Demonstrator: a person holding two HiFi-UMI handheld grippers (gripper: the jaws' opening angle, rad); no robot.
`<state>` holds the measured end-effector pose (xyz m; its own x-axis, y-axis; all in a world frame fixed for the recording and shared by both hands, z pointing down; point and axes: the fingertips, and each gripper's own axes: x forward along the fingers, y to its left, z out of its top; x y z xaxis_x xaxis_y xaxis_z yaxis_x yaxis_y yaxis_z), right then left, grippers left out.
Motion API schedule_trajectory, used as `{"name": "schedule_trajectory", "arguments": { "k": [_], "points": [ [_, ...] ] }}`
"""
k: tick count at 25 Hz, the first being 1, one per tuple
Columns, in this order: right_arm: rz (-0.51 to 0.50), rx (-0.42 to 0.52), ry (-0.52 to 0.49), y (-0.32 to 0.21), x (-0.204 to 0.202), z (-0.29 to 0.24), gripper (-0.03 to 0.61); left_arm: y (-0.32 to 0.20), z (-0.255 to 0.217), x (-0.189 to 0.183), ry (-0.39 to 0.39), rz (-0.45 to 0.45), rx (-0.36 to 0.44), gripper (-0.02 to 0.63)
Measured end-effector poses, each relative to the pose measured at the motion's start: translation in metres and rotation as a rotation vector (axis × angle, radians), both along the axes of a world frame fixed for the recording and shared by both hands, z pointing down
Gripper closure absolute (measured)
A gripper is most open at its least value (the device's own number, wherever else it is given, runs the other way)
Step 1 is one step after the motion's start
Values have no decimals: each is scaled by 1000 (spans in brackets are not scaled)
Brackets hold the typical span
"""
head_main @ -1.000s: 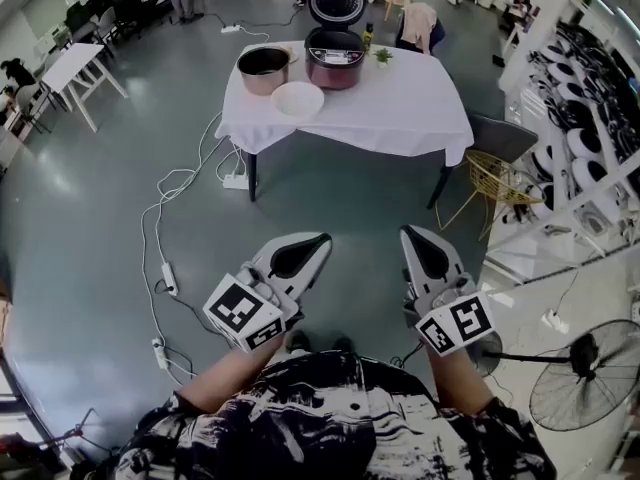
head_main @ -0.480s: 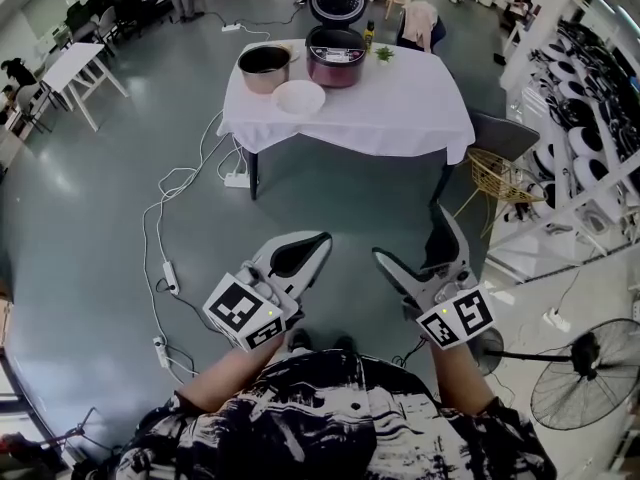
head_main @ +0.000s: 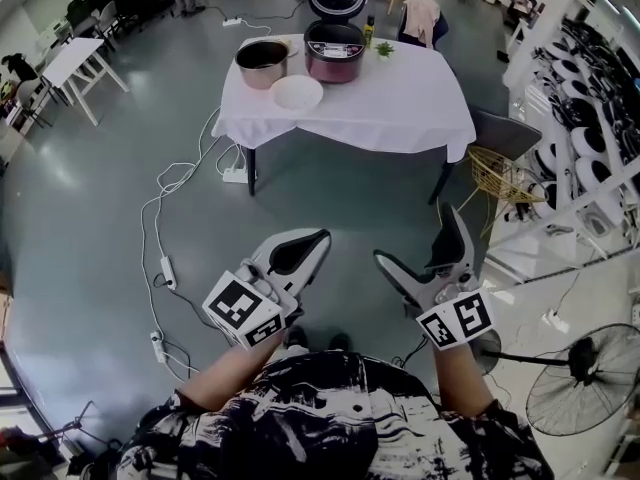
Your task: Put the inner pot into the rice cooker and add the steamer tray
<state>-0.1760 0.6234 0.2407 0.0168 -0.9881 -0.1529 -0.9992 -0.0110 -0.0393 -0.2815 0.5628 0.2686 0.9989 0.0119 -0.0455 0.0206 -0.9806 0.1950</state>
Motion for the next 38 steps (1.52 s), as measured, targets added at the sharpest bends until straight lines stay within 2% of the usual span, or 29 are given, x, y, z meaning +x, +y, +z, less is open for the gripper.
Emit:
{"name": "schedule_trajectory", "arguments": {
  "k": [8, 14, 19, 23, 29, 38],
  "points": [
    [-49, -10, 29, 0, 45, 12, 26, -3, 14, 47, -26, -51, 13, 609],
    [-66, -28, 27, -35, 84, 26, 26, -37, 29, 76, -63, -77, 8, 609],
    [-61, -27, 49, -95, 113, 25, 26, -100, 33, 110, -43, -65, 6, 609],
    [-39, -22, 65, -161, 141, 15, 26, -171, 26, 144, -16, -33, 11, 609],
    [-7, -22, 85, -258, 178, 6, 26, -270, 19, 190, -17, 22, 26, 609],
    [11, -52, 68, -343, 245, 22, 26, -371, 23, 264, -4, 18, 28, 609]
  ]
}}
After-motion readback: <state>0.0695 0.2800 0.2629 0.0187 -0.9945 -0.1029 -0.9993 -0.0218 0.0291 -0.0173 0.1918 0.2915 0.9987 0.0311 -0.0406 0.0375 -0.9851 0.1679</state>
